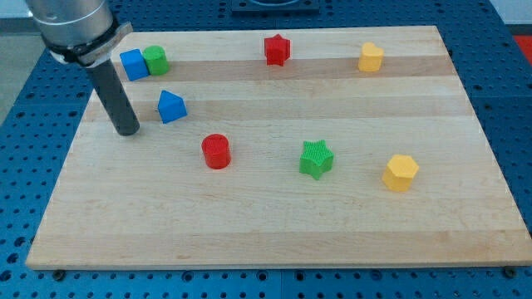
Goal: Move the blue triangle to the top left diagonal of the red circle
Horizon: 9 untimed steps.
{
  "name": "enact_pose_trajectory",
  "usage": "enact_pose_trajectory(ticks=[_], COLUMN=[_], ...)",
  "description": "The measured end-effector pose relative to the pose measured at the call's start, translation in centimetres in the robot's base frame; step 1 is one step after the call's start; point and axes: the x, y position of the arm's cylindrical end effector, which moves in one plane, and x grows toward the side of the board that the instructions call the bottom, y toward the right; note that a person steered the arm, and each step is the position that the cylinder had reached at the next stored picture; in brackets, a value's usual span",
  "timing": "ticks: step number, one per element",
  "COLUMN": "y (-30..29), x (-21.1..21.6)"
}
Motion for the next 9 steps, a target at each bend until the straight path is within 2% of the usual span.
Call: enact_pose_trajectory(ticks=[1,3,7,8,9], y=[3.1,5.6,6.7,6.7,8.9], x=[1.6,-0.6,-11.2,-12.1,-9.4])
